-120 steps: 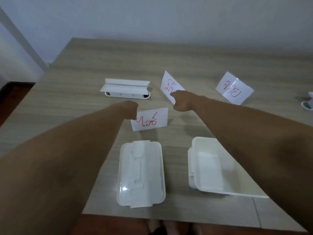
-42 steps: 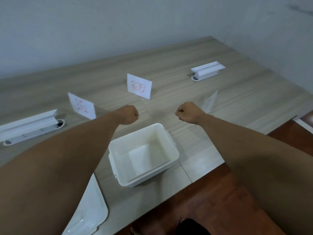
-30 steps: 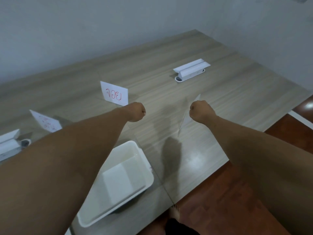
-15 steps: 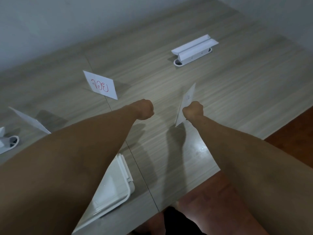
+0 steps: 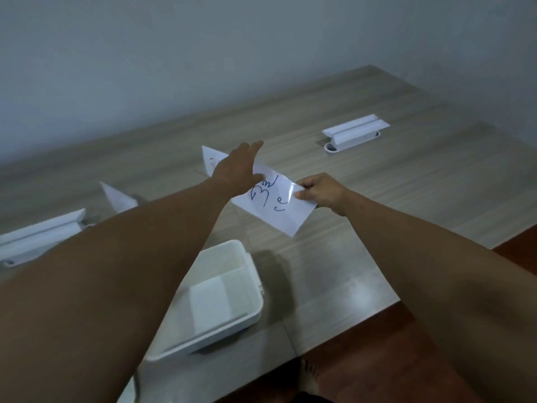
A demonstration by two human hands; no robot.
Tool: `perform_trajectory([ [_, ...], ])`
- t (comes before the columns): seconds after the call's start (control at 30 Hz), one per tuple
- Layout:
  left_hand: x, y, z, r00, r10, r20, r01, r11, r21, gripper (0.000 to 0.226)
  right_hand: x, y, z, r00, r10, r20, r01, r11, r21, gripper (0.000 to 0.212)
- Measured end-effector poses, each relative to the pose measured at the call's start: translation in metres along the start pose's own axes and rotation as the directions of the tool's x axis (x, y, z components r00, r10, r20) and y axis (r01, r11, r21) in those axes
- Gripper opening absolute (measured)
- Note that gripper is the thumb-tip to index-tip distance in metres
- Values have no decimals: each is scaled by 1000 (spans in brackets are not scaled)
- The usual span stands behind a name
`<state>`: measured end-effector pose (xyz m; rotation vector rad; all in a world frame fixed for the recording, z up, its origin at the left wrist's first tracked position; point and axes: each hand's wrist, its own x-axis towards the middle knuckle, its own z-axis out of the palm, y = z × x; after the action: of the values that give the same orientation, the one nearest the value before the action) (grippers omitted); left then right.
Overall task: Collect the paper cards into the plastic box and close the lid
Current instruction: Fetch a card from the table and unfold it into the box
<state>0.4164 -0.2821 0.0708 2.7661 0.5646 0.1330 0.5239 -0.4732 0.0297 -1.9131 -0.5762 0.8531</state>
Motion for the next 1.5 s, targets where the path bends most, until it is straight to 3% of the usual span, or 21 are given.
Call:
perform_trajectory([
  [0.17,-92,-43,-33,994,-106,-26,100,979,-175,31,-35,-31,68,988,-67,139,80,993,-85,30],
  [0.4,-214,-107,-44,957,-287,-28,265,913,-310,23,-83,-54,167,960,-201,197,248,935,-254,25],
  [0.63,-290,-126,5,925,-375,59,371,858,-355,19,-112,-23,223,930,-192,313,352,707,-614,22],
  [1.0,-307,-126,61,907,-294,302,369,900,-232,22,-121,36,232,922,-1,388,299,639,-709,26],
  [1.23,-292,-132,59,841,-259,475,387,901,-195,22,-111,35,226,901,80,425,233,739,-632,27],
  [1.5,-244,-158,-8,890,-340,304,387,916,-106,27,-58,-22,212,942,-62,331,255,775,-578,24],
])
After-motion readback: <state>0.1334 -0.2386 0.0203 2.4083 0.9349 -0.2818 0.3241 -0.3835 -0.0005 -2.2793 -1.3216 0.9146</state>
